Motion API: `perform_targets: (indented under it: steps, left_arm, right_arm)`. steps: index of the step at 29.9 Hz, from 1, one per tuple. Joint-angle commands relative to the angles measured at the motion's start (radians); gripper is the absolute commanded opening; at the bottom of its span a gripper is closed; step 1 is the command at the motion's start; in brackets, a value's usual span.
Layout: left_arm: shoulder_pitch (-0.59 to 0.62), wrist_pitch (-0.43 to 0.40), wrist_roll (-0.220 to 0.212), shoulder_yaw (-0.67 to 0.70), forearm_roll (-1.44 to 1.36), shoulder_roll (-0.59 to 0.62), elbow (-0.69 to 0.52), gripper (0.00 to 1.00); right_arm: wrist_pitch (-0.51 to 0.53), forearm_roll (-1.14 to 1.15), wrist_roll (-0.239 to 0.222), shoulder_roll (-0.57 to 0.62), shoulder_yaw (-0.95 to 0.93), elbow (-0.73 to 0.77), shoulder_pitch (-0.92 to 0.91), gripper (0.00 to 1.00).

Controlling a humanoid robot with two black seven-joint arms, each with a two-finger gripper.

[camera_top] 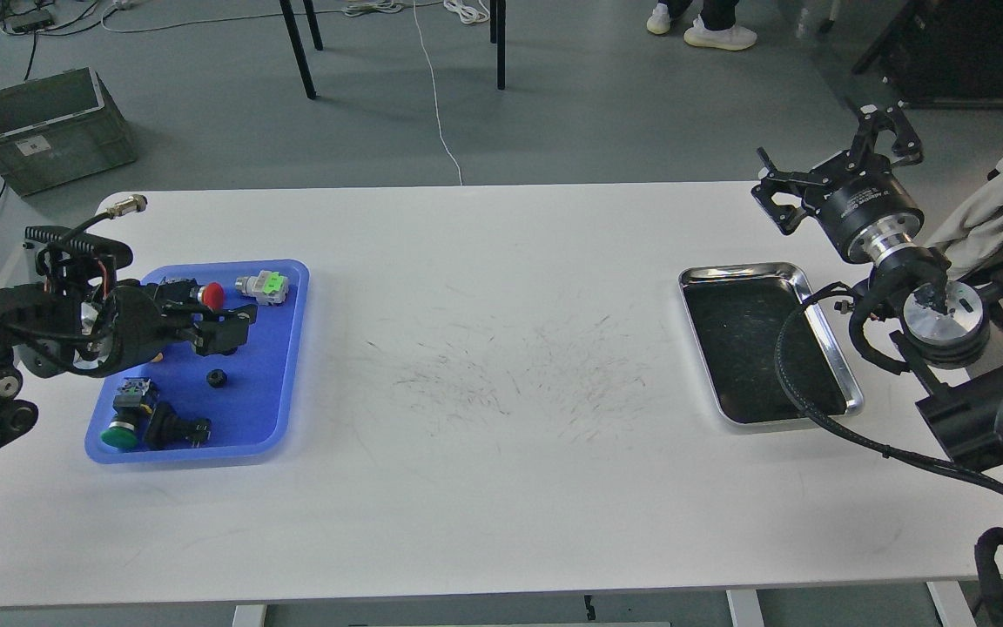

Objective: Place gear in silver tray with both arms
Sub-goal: 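Lower the left gripper onto a small black gear in the blue tray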

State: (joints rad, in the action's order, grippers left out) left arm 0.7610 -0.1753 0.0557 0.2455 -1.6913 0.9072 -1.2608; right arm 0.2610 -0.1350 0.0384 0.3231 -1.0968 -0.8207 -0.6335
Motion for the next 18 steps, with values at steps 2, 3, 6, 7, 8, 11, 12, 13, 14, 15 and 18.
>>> perform_targets:
  steps: [2,3,6,7,8,11,12,13,14,15,18]
  left_arm:
    - [0.0,0.02,0.004,-0.017,-0.001,-0.054,0.075,0.96]
    - [0.0,0.025,0.004,-0.017,-0.001,-0.066,0.087,0.96]
    - [-0.015,0.036,0.003,-0.02,-0.002,-0.094,0.113,0.96]
    - [-0.025,0.037,0.001,-0.02,-0.002,-0.1,0.118,0.96]
    - [-0.031,0.04,0.001,-0.02,-0.002,-0.103,0.119,0.95]
    - [-0.038,0.045,0.0,-0.02,-0.013,-0.111,0.123,0.95]
    - [-0.046,0.046,-0.002,-0.022,-0.022,-0.113,0.129,0.94]
    - [-0.051,0.048,0.0,-0.023,-0.033,-0.117,0.136,0.94]
    - [-0.052,0.053,0.0,-0.025,-0.044,-0.125,0.147,0.94]
    - [-0.052,0.057,0.001,-0.025,-0.051,-0.131,0.156,0.93]
    - [-0.054,0.063,0.007,-0.026,-0.065,-0.152,0.195,0.92]
  right_arm:
    - [-0.002,0.0,0.0,-0.002,0.0,0.003,0.0,0.99]
    - [-0.002,0.0,0.0,-0.002,0.0,0.003,0.0,0.99]
    - [-0.002,0.0,0.0,-0.001,0.0,0.005,0.0,0.99]
    - [-0.002,0.0,0.0,-0.001,0.0,0.005,0.0,0.99]
    - [-0.002,0.0,0.0,-0.001,0.0,0.005,0.0,0.99]
    - [-0.002,0.0,0.0,0.001,0.0,0.006,0.0,0.99]
    - [-0.002,0.0,0.0,-0.001,0.0,0.006,0.0,0.99]
    - [-0.002,0.0,0.0,-0.001,0.002,0.006,0.0,0.99]
    - [-0.002,0.0,0.0,-0.001,0.0,0.008,0.0,0.99]
    - [-0.002,0.0,0.0,-0.001,0.0,0.008,0.0,0.99]
    - [-0.002,0.0,0.0,-0.001,0.0,0.008,0.0,0.99]
